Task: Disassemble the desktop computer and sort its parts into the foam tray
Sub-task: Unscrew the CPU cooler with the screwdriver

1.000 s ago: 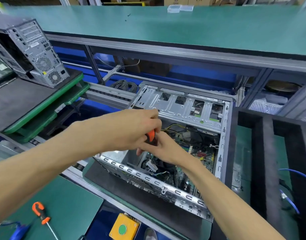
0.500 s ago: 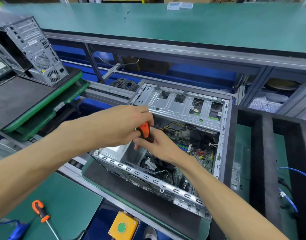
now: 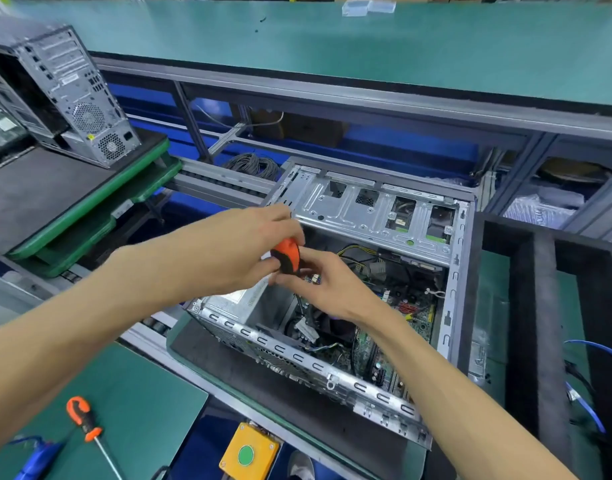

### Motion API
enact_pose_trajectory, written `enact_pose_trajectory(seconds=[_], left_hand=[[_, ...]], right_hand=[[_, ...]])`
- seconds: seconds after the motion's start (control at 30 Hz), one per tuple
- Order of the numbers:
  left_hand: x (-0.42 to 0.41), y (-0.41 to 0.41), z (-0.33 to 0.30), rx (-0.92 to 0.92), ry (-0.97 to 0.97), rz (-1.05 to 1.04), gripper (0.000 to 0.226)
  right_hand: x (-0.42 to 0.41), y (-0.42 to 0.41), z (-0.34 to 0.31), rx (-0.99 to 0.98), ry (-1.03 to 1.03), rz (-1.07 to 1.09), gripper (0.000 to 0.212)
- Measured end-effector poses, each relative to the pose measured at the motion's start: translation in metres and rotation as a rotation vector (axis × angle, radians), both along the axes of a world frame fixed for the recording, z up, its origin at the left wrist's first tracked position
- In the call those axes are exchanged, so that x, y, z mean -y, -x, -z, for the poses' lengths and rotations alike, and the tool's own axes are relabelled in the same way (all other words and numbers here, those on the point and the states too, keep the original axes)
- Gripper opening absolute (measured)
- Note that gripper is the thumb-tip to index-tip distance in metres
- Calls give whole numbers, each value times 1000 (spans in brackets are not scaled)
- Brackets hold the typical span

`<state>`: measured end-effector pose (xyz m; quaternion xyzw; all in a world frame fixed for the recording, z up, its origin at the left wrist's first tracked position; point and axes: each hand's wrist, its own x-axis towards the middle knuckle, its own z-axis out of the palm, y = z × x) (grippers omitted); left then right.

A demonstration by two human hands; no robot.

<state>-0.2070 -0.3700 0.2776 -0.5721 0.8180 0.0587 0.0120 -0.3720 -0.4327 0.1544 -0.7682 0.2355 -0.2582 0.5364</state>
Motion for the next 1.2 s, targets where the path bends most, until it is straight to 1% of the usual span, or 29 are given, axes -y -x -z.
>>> enact_pose_trajectory(seconds=[0.03, 0.1, 0.13, 0.2, 0.23, 0.27, 0.3, 0.33, 0.37, 0.4, 0.43, 0.47, 0.5, 0.57, 0.6, 0.63, 0.67, 0.73, 0.77, 0.8, 0.87, 0.9, 0.93, 1.0, 1.03, 1.07, 1.1, 1.17, 1.2], left_hand=[[3, 0, 0, 27, 38, -14, 27], [6, 2, 5, 129, 130, -126, 47], [4, 5, 6, 250, 178, -187, 51], [2, 7, 12, 466, 312, -154, 51], [0, 6, 16, 451, 379, -129, 55], [-3, 6, 14, 374, 326, -138, 44], [-5, 2, 14, 272, 271, -105, 24], [-6, -1, 12, 140, 157, -92, 23], [-5, -4, 10, 24, 59, -26, 32], [-4, -4, 8, 7, -11, -11, 32], [-1, -5, 7, 34, -6, -11, 27], [1, -3, 6, 78, -3, -58, 25], [5, -1, 8, 146, 36, -105, 35], [6, 6, 13, 397, 79, -196, 61], [4, 8, 14, 449, 106, -240, 68], [2, 5, 17, 412, 135, -262, 70], [-3, 1, 17, 317, 118, -272, 68], [-12, -6, 14, 71, 47, -133, 48], [-14, -11, 12, -20, 23, -76, 38], [-15, -13, 10, -66, 19, -43, 32], [-14, -10, 8, -89, 22, -116, 21], [-12, -5, 9, -85, 37, -182, 27], [-10, 0, 12, 17, 72, -242, 35], [-10, 7, 17, 387, 202, -255, 43], [-12, 8, 19, 445, 271, -248, 44], [-14, 7, 18, 394, 306, -246, 41], [-17, 5, 17, 287, 281, -211, 36], [-22, -1, 12, -12, 123, -82, 35], [-23, -3, 11, -105, 70, -32, 33]], right_hand=[[-1, -1, 0, -20, 3, -21, 18], [-3, -4, 1, -41, 17, -27, 24], [-4, -5, 1, -43, 21, -13, 29], [-4, -6, 0, -46, -3, -3, 33], [-4, -6, -1, -42, -17, -21, 31], [-4, -6, -2, -35, -20, -36, 27], [-3, -5, -1, -28, -14, -40, 22], [-3, -5, -1, -22, -12, -32, 18], [-2, -4, -1, -20, -13, -18, 18], [-3, -4, 0, -19, -14, -11, 19], [-3, -4, 0, -17, -12, -13, 19], [-5, -5, 1, -17, -12, -20, 20], [-6, -6, 1, -19, -13, -21, 22], [-8, -9, 0, -30, -12, -16, 26], [-8, -10, -1, -30, -14, -18, 28], [-8, -10, -1, -27, -24, -29, 29], [-7, -10, -1, -19, -31, -43, 27], [-4, -8, -1, 4, -31, -43, 23], [-3, -7, -1, 13, -25, -38, 21], [-3, -7, 0, 18, -17, -37, 19], [-4, -8, 1, 9, 0, -47, 11], [-5, -8, 2, -4, 8, -51, 12], [-6, -9, 2, -16, 16, -53, 15], [-7, -10, 2, -25, 16, -59, 19], [-8, -10, 2, -20, 2, -70, 20], [-7, -9, 2, -7, -17, -80, 19], [-7, -9, 1, 7, -31, -85, 16], [-6, -9, 2, 10, -39, -77, 12], [-6, -8, 3, 0, -28, -70, 13]])
